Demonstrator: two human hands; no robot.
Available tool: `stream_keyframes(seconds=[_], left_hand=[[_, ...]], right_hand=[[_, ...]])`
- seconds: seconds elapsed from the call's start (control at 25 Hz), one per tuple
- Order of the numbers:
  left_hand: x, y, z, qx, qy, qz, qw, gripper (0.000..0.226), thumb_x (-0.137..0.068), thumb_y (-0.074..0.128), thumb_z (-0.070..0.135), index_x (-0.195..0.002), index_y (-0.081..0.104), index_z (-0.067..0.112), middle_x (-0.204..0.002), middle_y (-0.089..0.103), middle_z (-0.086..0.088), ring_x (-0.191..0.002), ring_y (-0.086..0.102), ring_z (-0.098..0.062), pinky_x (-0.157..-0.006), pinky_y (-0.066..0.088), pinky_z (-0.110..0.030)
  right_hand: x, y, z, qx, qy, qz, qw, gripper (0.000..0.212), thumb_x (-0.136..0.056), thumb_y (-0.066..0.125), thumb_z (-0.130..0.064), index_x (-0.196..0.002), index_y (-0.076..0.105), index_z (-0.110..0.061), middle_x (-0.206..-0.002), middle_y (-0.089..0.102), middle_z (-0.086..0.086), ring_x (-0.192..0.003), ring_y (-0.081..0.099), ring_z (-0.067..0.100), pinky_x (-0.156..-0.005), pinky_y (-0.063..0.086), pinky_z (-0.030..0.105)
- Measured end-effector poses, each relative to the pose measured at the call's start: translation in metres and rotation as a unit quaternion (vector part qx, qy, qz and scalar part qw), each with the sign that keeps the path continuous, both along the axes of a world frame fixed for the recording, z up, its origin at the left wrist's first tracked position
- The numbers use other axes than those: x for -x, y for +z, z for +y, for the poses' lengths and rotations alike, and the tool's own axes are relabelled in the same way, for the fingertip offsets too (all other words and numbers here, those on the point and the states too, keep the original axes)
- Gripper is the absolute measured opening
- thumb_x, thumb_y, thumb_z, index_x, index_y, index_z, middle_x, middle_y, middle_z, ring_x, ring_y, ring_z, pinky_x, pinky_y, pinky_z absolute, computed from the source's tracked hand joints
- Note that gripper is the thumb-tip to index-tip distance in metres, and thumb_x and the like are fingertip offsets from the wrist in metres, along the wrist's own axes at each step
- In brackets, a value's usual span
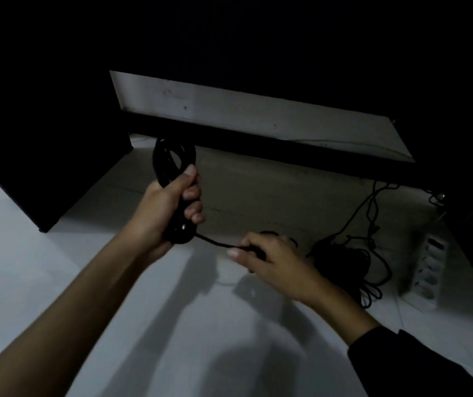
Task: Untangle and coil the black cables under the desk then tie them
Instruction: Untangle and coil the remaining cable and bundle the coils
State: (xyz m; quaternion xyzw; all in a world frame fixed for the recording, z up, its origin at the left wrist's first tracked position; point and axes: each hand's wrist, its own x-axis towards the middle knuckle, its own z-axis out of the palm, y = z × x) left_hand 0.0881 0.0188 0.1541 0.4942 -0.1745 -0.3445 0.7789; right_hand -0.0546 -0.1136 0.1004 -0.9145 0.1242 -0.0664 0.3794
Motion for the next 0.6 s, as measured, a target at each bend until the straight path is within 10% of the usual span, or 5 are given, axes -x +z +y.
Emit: stream_keyframes(seconds=[0.12,0.4,0.6], left_hand=[[-0.004,-0.005,0.015,-0.133,-0.073,-0.114,0.982,0.024,-0.099,0.048,0.020,-0.076,0.044,0.015,-0.059,0.038,0.001,-0.043,0.037,-0.010,-0.043,0.040,-0.022],[0.020,-0.028,-0.001,-0.243,-0.148,-0.220,0.933,0.034,-0.099,0.045,0.032,-0.106,0.065,0.006,-0.099,0.071,-0.010,-0.094,0.067,-0.015,-0.084,0.053,-0.024],[0.029,-0.030,-0.004,-0.253,-0.180,-0.224,0.924,0.041,-0.101,0.041,0.035,-0.077,0.063,0.009,-0.056,0.061,-0.001,-0.057,0.062,-0.018,-0.060,0.052,-0.021]], right_hand=[[0.010,0.004,-0.022,-0.014,0.025,-0.011,1.000,0.017,-0.098,0.051,-0.027,-0.091,0.060,-0.015,-0.076,0.058,0.000,-0.069,0.054,0.005,-0.066,0.040,0.020],[-0.009,0.027,-0.018,0.116,0.126,-0.012,0.985,0.017,-0.097,0.052,-0.027,-0.098,0.066,-0.016,-0.082,0.046,-0.002,-0.074,0.044,0.005,-0.067,0.036,0.018],[-0.008,0.026,-0.009,0.113,0.134,-0.049,0.983,0.016,-0.093,0.059,-0.030,-0.099,0.071,-0.020,-0.084,0.054,-0.003,-0.077,0.052,0.005,-0.072,0.045,0.027]])
